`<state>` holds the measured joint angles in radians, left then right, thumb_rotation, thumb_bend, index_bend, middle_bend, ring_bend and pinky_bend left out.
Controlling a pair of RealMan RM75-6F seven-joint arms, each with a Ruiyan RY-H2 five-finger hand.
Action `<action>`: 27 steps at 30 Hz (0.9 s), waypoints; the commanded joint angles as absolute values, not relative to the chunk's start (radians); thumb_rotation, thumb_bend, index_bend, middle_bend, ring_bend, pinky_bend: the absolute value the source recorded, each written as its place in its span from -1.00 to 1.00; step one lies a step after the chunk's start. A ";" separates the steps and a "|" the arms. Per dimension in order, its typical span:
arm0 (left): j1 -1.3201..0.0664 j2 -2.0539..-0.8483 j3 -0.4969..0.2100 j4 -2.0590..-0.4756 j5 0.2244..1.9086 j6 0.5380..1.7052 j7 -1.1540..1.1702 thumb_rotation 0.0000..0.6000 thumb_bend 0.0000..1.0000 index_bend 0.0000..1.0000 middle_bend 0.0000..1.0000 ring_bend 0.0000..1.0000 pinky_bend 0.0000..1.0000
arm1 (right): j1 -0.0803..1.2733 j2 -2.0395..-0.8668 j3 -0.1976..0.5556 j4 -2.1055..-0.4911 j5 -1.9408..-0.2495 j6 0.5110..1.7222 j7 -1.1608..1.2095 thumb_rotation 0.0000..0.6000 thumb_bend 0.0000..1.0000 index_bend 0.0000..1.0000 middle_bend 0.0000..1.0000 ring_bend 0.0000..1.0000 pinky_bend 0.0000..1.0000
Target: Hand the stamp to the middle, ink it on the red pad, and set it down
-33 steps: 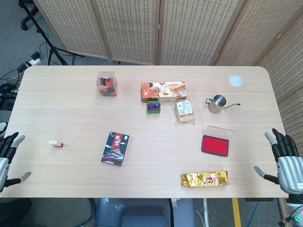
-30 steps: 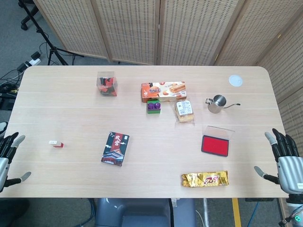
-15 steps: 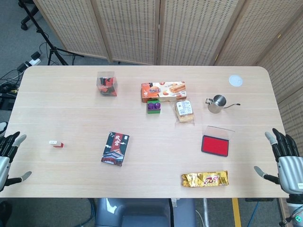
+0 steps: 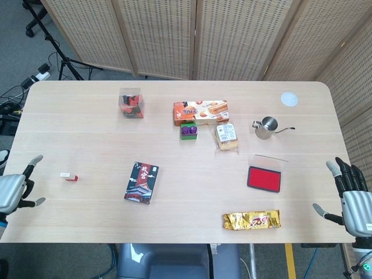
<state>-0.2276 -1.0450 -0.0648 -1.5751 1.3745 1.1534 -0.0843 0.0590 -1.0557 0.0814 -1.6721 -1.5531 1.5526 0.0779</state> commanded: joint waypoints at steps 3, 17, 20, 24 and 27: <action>-0.330 -1.104 -0.094 -1.431 1.311 0.986 -0.166 1.00 -0.82 -0.41 0.94 0.82 0.76 | 0.061 -1.055 0.080 -1.674 -1.549 1.545 0.077 1.00 -1.00 -1.00 -1.00 -1.00 -1.00; -0.425 -1.248 -0.093 -1.252 1.267 0.834 -0.167 1.00 -0.69 -0.19 0.94 0.82 0.76 | 0.063 -1.050 0.081 -1.670 -1.535 1.532 0.093 1.00 -1.00 -1.00 -1.00 -1.00 -1.00; -0.433 -1.276 -0.090 -1.223 1.270 0.829 -0.168 1.00 -0.68 -0.15 0.94 0.82 0.76 | 0.063 -1.049 0.081 -1.670 -1.534 1.531 0.096 1.00 -1.00 -1.00 -1.00 -1.00 -1.00; -0.443 -1.308 -0.086 -1.191 1.268 0.821 -0.155 1.00 -0.61 -0.12 0.94 0.82 0.76 | 0.063 -1.048 0.082 -1.670 -1.532 1.529 0.100 1.00 -1.00 -1.00 -1.00 -1.00 -1.00; -0.449 -1.324 -0.087 -1.178 1.259 0.817 -0.139 1.00 -0.54 -0.07 0.94 0.82 0.76 | 0.064 -1.046 0.082 -1.670 -1.530 1.528 0.103 1.00 -1.00 -1.00 -1.00 -1.00 -1.00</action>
